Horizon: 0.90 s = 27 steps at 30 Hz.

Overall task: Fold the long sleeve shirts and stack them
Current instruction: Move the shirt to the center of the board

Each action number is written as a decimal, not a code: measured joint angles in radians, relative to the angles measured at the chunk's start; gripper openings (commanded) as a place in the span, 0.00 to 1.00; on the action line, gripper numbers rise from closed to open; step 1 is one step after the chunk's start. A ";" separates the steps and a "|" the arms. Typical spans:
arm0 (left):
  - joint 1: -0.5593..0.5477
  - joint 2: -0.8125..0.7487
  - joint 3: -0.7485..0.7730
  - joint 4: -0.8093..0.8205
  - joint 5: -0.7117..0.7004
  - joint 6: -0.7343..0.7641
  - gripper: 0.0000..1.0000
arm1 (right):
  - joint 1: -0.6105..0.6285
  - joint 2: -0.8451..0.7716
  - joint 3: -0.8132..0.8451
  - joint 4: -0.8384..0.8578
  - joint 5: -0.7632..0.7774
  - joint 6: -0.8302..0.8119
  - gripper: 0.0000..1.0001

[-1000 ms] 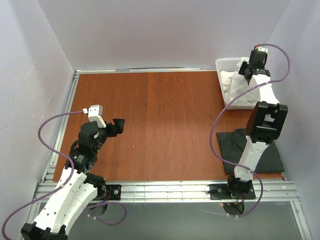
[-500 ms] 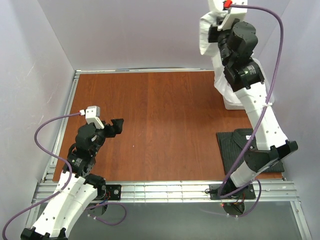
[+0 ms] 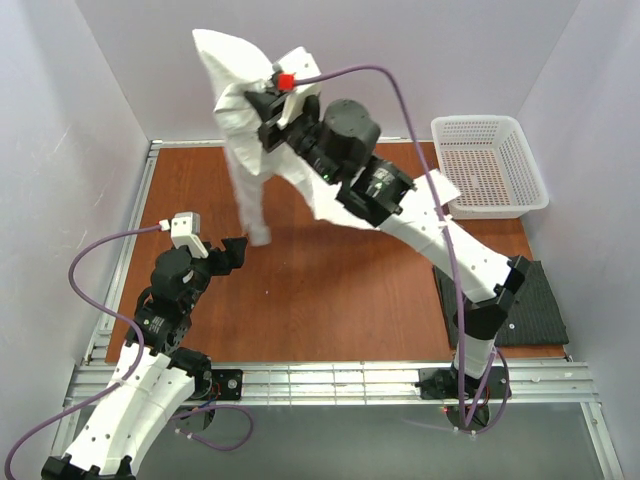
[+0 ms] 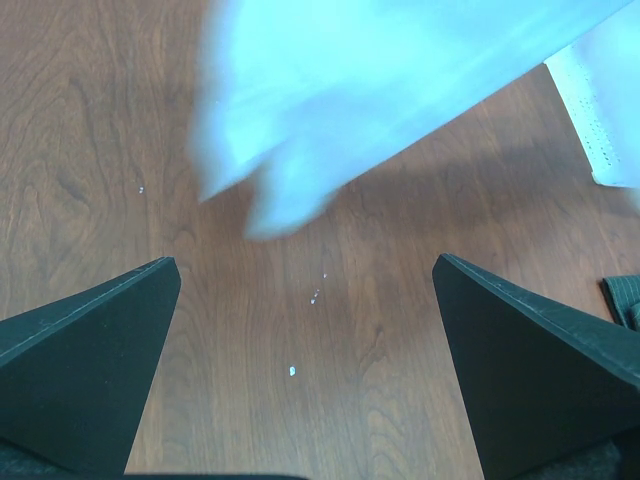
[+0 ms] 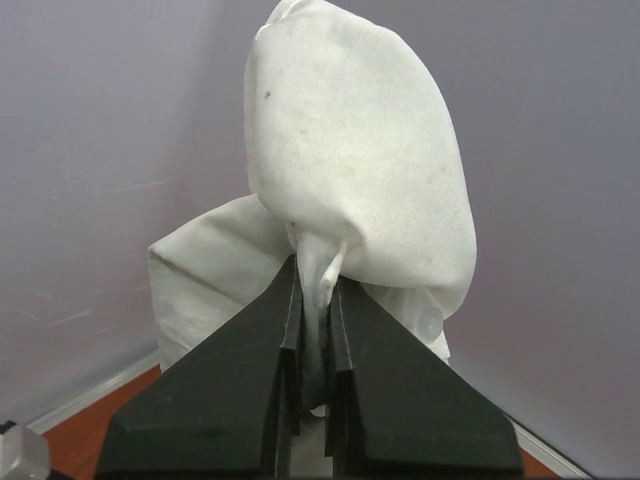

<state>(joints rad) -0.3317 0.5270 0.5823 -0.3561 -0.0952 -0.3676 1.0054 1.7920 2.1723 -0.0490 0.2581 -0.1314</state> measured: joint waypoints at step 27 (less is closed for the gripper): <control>0.000 0.158 0.000 -0.033 0.012 -0.060 0.97 | -0.561 -0.354 -1.220 -0.049 0.100 0.553 0.72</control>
<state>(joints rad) -0.3313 0.6846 0.5827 -0.3889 -0.0834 -0.4271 0.4446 1.4380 0.9527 -0.0982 0.3576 0.4213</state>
